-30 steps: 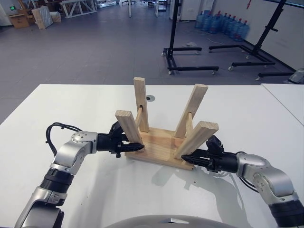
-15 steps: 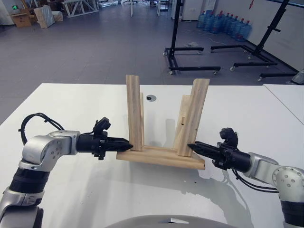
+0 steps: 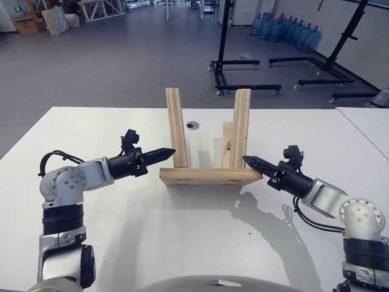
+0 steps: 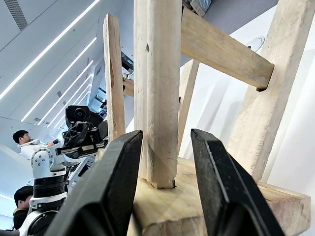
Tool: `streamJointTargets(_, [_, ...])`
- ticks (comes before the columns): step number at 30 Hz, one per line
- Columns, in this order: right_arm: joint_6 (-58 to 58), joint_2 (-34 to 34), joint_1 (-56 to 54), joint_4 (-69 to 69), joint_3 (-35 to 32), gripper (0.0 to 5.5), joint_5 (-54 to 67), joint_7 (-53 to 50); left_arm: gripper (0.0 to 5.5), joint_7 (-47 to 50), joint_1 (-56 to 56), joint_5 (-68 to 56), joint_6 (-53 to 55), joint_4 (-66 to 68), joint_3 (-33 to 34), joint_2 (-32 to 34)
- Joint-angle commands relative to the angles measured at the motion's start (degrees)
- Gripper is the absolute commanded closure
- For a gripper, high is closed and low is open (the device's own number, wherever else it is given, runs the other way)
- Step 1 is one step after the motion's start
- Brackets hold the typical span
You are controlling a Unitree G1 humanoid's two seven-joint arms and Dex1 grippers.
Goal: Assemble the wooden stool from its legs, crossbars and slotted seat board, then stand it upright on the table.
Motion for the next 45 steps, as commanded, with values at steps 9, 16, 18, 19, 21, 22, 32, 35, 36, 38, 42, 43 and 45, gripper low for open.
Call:
streamJointTargets(9, [-7.9,0.3,-8.3,6.9,-7.1,3.74,-3.7,-3.3,3.11,9.3,-2.8,9.5,-16.9,6.3,0.4,-3.3])
streamJointTargets(16, [-24.9,-7.1,2.6,3.1,2.9,3.74,-26.8,11.3,3.11,-2.7,4.3,19.1,-31.6,3.4,-5.5,6.2])
streamJointTargets(18, [-29.5,-8.5,4.1,4.2,4.6,3.74,-31.9,14.7,3.11,-6.5,6.1,23.9,-38.3,4.2,-8.1,9.2])
streamJointTargets(19, [-31.7,-8.9,4.6,4.5,5.7,3.74,-34.0,16.3,3.11,-7.8,7.1,25.1,-40.3,4.0,-8.9,9.7])
streamJointTargets(21, [-36.2,-10.4,7.0,4.4,8.5,3.74,-38.0,21.7,3.11,-13.4,11.2,26.2,-43.2,0.2,-11.5,12.4])
streamJointTargets(22, [-37.9,-11.2,8.0,4.5,9.4,3.74,-39.4,24.2,3.11,-16.5,13.1,26.6,-44.5,-1.5,-12.8,14.1])
streamJointTargets(32, [-51.1,-11.5,5.7,12.4,15.0,3.45,-50.8,31.1,2.67,-22.3,11.4,38.0,-65.5,7.8,-19.9,13.3])
streamJointTargets(35, [-52.9,-10.9,4.3,14.3,15.8,2.92,-51.9,31.7,2.22,-22.7,10.3,39.3,-68.3,9.9,-21.2,12.4])
streamJointTargets(36, [-53.5,-11.0,3.8,14.9,16.2,2.75,-52.5,32.2,2.09,-23.2,9.6,39.8,-69.0,10.8,-21.6,12.2])
streamJointTargets(38, [-54.7,-11.2,3.4,15.7,16.8,2.39,-53.6,32.8,1.79,-23.5,8.1,40.2,-69.6,12.0,-22.1,11.7])
streamJointTargets(42, [-58.1,-10.1,0.5,19.1,18.0,2.11,-56.1,32.3,1.56,-21.1,4.7,43.6,-74.0,16.8,-22.9,9.7])
streamJointTargets(43, [-58.2,-9.9,-0.3,19.7,18.4,2.11,-56.4,32.7,1.56,-21.0,4.2,43.8,-74.3,17.3,-23.1,9.4])
streamJointTargets(45, [-58.0,-9.4,-3.3,21.4,19.1,2.11,-56.5,33.6,1.56,-22.1,3.2,43.7,-73.9,17.9,-23.6,8.8])
